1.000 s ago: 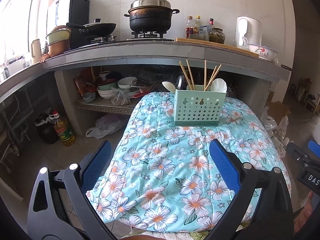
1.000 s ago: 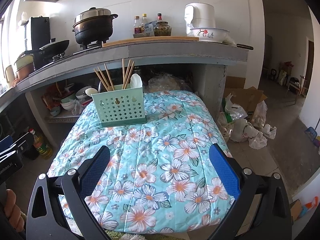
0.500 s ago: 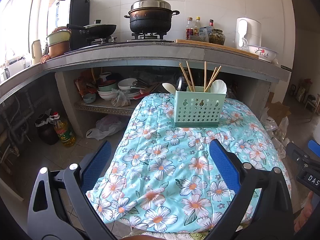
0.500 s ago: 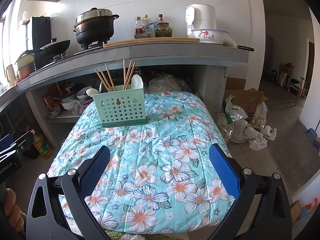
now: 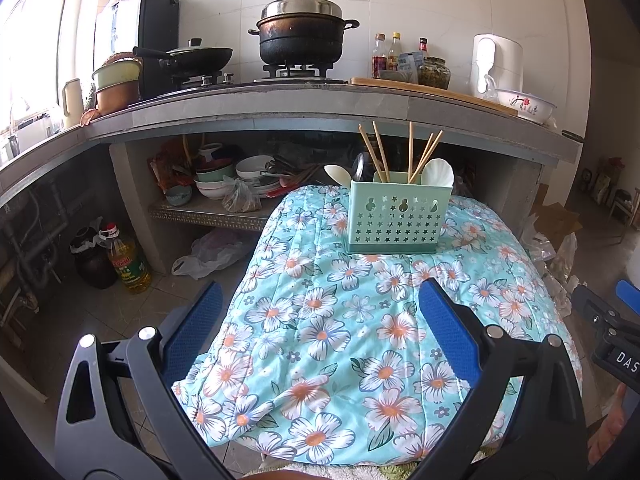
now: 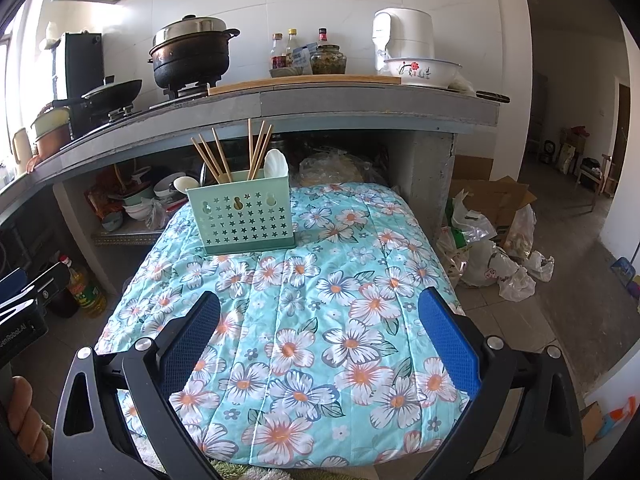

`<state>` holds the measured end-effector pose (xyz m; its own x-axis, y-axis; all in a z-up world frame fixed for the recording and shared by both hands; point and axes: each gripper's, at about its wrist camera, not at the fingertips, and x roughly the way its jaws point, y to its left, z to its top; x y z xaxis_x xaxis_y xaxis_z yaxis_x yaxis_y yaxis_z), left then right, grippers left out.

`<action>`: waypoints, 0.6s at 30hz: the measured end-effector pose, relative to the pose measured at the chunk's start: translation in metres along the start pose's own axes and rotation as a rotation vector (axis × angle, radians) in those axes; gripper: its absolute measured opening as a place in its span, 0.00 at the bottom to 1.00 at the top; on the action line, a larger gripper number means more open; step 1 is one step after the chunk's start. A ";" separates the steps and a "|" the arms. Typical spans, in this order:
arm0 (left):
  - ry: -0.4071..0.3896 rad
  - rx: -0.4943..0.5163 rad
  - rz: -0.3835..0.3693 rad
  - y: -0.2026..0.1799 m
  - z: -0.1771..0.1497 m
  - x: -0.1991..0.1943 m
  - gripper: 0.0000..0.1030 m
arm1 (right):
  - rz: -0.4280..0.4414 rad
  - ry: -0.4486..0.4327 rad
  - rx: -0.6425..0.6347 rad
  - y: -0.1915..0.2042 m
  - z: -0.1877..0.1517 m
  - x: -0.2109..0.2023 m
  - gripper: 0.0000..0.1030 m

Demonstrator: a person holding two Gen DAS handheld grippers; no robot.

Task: Organize utensils

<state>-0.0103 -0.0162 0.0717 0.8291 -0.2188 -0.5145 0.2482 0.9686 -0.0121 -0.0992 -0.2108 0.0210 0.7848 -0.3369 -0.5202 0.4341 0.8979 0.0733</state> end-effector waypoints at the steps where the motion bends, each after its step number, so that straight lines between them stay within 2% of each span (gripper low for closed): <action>1: 0.000 0.000 0.000 0.000 -0.001 0.000 0.92 | -0.001 -0.001 0.000 0.000 0.000 0.000 0.94; 18: 0.002 0.001 -0.001 0.001 0.000 0.001 0.92 | 0.000 0.001 0.000 0.000 0.000 0.000 0.94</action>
<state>-0.0098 -0.0158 0.0711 0.8280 -0.2196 -0.5159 0.2492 0.9684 -0.0122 -0.0995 -0.2105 0.0210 0.7842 -0.3364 -0.5214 0.4342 0.8978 0.0739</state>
